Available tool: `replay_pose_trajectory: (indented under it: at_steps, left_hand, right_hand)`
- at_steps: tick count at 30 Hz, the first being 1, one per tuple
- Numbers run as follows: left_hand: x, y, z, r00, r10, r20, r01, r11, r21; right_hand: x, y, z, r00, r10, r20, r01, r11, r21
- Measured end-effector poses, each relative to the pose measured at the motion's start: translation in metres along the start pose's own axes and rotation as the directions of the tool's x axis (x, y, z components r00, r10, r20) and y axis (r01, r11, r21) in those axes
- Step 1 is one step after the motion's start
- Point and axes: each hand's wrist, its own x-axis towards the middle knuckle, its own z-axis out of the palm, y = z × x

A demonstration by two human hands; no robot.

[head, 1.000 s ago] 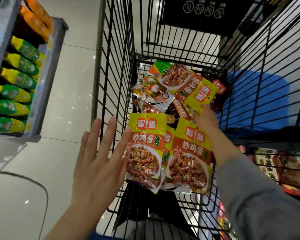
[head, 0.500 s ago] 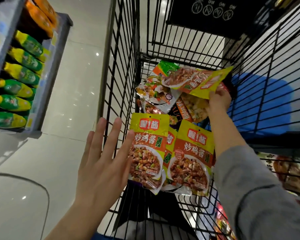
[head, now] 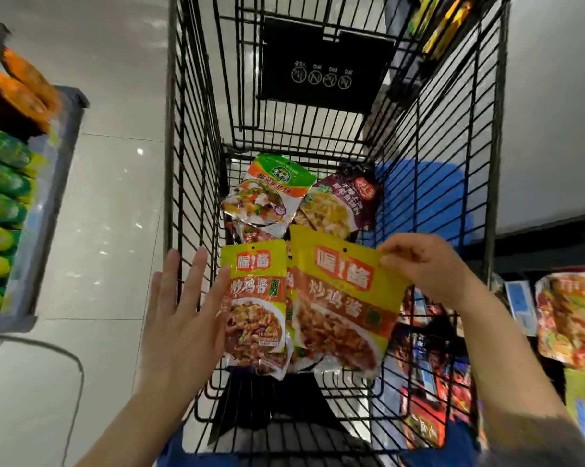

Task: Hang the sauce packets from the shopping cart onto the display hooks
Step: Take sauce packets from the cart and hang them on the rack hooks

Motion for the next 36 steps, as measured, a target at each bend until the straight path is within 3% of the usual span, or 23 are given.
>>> replay_pose_trajectory:
  at_steps: [3, 7, 9, 11, 14, 16, 20, 24, 26, 31, 34, 36]
  left_hand:
    - [0.0, 0.001, 0.0, 1.0, 0.004, -0.019, -0.004, 1.0, -0.002]
    - [-0.001, 0.0, 0.003, 1.0, -0.012, 0.008, 0.011, 0.999, 0.038]
    - [-0.001, 0.002, 0.004, 0.999, -0.008, 0.044, 0.005, 0.996, 0.088]
    - [-0.002, 0.003, 0.004, 0.996, -0.007, 0.084, -0.005, 0.99, 0.14]
    - [-0.004, 0.008, 0.003, 0.989, -0.054, 0.14, 0.031, 0.987, 0.16]
    - [0.0, 0.023, 0.003, 0.983, -0.052, 0.175, 0.038, 0.996, 0.085]
    - [0.04, 0.059, 0.034, 0.95, 0.076, 0.303, -0.058, 0.996, -0.069]
    - [0.105, 0.053, 0.115, 0.858, -0.122, 0.5, 0.215, 0.968, -0.133]
    - [0.123, 0.041, 0.157, 0.823, -0.15, 0.547, 0.245, 0.964, -0.105]
    - [0.134, 0.022, 0.21, 0.751, -0.053, 0.659, 0.071, 0.998, 0.0]
    - [0.141, 0.023, 0.213, 0.806, 0.032, 0.591, -0.016, 0.999, -0.032]
    - [0.142, 0.026, 0.208, 0.86, 0.159, 0.485, -0.163, 0.986, -0.033]
  right_hand:
    - [0.033, 0.046, 0.031, 0.984, 0.174, 0.028, -0.162, 0.954, -0.251]
    - [0.09, 0.109, 0.088, 0.944, 0.329, 0.024, -0.24, 0.733, -0.636]
    - [0.115, 0.128, 0.105, 0.934, 0.357, 0.004, -0.246, 0.653, -0.716]
    - [0.138, 0.141, 0.114, 0.925, 0.38, 0.002, -0.269, 0.659, -0.702]
    - [0.169, 0.155, 0.12, 0.924, 0.364, 0.121, -0.218, 0.759, -0.614]
    - [0.181, 0.158, 0.119, 0.907, 0.364, 0.21, -0.203, 0.817, -0.54]
    - [0.186, 0.163, 0.111, 0.865, 0.391, 0.314, -0.165, 0.813, -0.558]
    - [0.171, 0.161, 0.101, 0.907, 0.333, 0.258, -0.134, 0.808, -0.573]
    - [0.162, 0.164, 0.101, 0.898, 0.356, 0.257, -0.143, 0.791, -0.595]
    - [0.155, 0.182, 0.109, 0.911, 0.365, 0.192, -0.211, 0.812, -0.544]
    - [0.156, 0.179, 0.108, 0.937, 0.318, 0.148, -0.184, 0.805, -0.565]
    - [0.155, 0.173, 0.107, 0.94, 0.311, 0.142, -0.182, 0.806, -0.563]
